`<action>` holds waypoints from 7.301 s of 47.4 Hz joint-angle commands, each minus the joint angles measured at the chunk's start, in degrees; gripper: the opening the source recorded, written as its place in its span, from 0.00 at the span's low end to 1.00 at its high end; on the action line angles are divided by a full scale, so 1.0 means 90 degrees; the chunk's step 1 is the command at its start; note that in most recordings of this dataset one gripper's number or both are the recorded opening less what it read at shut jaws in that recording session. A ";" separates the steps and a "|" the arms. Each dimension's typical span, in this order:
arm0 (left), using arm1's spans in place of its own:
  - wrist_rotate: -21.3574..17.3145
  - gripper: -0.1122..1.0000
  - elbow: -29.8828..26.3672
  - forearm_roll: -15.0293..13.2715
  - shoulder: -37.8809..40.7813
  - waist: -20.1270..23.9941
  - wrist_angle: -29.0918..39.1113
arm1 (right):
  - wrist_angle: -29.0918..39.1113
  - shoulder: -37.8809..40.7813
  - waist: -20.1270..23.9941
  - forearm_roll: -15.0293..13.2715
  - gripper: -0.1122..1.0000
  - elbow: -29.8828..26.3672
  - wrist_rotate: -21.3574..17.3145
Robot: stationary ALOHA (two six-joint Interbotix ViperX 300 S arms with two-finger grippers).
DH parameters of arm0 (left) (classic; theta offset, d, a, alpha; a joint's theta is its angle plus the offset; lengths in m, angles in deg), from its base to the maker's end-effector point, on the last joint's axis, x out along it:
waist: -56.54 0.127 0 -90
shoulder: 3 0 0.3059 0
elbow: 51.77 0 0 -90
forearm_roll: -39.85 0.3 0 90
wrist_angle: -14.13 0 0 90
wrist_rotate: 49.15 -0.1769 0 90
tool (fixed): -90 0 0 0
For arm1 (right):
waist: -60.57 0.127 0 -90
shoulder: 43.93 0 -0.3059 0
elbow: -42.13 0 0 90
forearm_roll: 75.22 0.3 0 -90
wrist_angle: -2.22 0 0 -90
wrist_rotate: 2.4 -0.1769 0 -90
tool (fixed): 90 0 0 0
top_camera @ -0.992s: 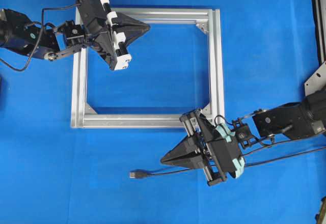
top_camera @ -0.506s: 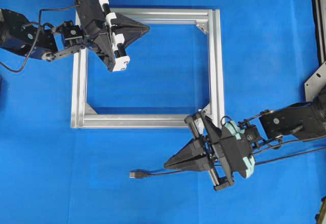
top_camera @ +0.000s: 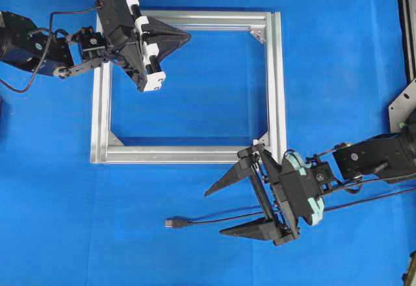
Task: Insert the wire through the string loop located on the right side.
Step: 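Open the right gripper and lower it over the black USB cable plug, then close the right gripper on the cable just behind the USB plug, then lift the cable with the right gripper and carry it toward the zip-tie loop, then push the USB plug leftward through the white zip-tie loop with the right gripper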
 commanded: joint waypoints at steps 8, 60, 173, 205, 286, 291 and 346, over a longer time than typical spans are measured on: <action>-0.0020 0.10 -0.0068 0.0020 -0.0195 -0.0010 -0.0029 | 0.0283 0.0332 0.0156 0.0518 0.85 -0.0469 -0.0010; -0.0020 0.10 -0.0039 0.0029 -0.0195 0.0039 0.0049 | 0.0605 0.1563 0.0469 0.1719 0.48 -0.0850 0.0039; 0.0049 0.10 0.0068 0.0039 -0.0225 0.0049 0.0049 | 0.1787 0.0215 0.0332 0.1719 0.08 -0.0859 0.0420; 0.0059 0.10 0.0146 0.0039 -0.0254 0.0039 0.0049 | 0.1768 -0.0068 0.0352 0.1748 0.08 -0.0459 0.0391; 0.0059 0.10 0.0205 0.0039 -0.0273 0.0039 0.0010 | 0.1924 -0.3447 -0.0371 0.2012 0.08 0.3184 0.0430; 0.0059 0.10 0.0205 0.0029 -0.0273 0.0039 0.0010 | 0.1885 -0.3447 -0.0420 0.1992 0.08 0.3193 0.0449; 0.0059 0.10 0.0215 0.0039 -0.0273 0.0039 0.0010 | 0.1826 -0.3447 -0.0420 0.2002 0.08 0.3193 0.0449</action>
